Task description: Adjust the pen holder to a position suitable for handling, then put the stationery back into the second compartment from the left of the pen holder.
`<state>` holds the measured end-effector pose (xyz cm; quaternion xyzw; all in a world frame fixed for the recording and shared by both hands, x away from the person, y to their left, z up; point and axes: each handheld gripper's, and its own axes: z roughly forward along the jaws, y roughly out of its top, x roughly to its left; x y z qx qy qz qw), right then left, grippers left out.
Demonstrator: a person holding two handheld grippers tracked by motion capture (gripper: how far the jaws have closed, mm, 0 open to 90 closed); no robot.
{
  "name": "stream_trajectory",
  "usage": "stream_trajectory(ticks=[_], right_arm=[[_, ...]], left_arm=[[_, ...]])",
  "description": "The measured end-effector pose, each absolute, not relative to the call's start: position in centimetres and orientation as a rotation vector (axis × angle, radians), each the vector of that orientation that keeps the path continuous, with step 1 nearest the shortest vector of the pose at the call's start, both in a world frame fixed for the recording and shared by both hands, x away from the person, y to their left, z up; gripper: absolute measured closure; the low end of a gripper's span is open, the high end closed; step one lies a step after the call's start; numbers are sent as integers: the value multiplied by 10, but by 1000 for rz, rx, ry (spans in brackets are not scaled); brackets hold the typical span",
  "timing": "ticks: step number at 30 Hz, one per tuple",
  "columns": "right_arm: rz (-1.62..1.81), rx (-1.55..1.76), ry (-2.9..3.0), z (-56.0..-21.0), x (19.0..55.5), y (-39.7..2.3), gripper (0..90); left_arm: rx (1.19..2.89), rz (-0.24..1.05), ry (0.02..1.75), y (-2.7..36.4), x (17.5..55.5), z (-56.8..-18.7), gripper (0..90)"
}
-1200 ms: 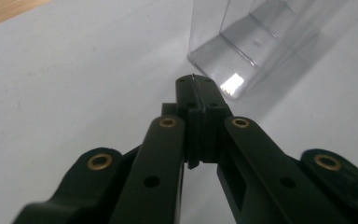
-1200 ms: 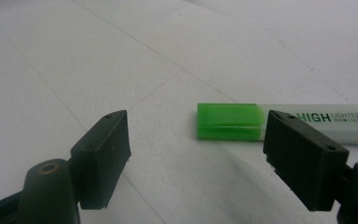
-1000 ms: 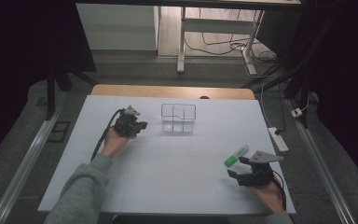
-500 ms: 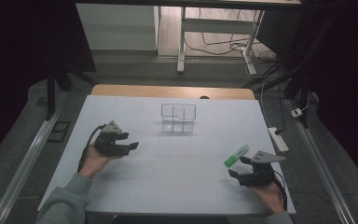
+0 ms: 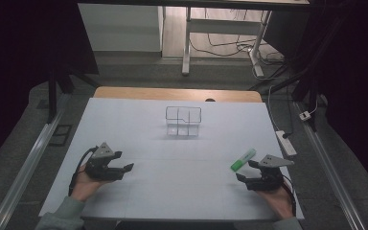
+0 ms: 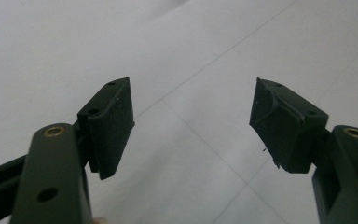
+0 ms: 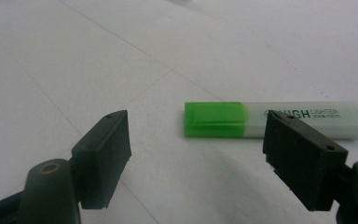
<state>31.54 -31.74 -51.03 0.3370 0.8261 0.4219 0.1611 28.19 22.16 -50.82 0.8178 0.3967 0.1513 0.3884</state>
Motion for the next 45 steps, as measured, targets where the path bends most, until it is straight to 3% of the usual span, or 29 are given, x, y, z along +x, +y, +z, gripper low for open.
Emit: stream_trajectory(ticks=[28, 45], right_arm=[[1183, 997, 2352, -498, 319, -316, 254], [1096, 1116, 2349, -472, 364, -314, 325]], left_arm=[[2081, 383, 1006, 225, 278, -518, 286], [2107, 401, 993, 221, 278, -519, 286]])
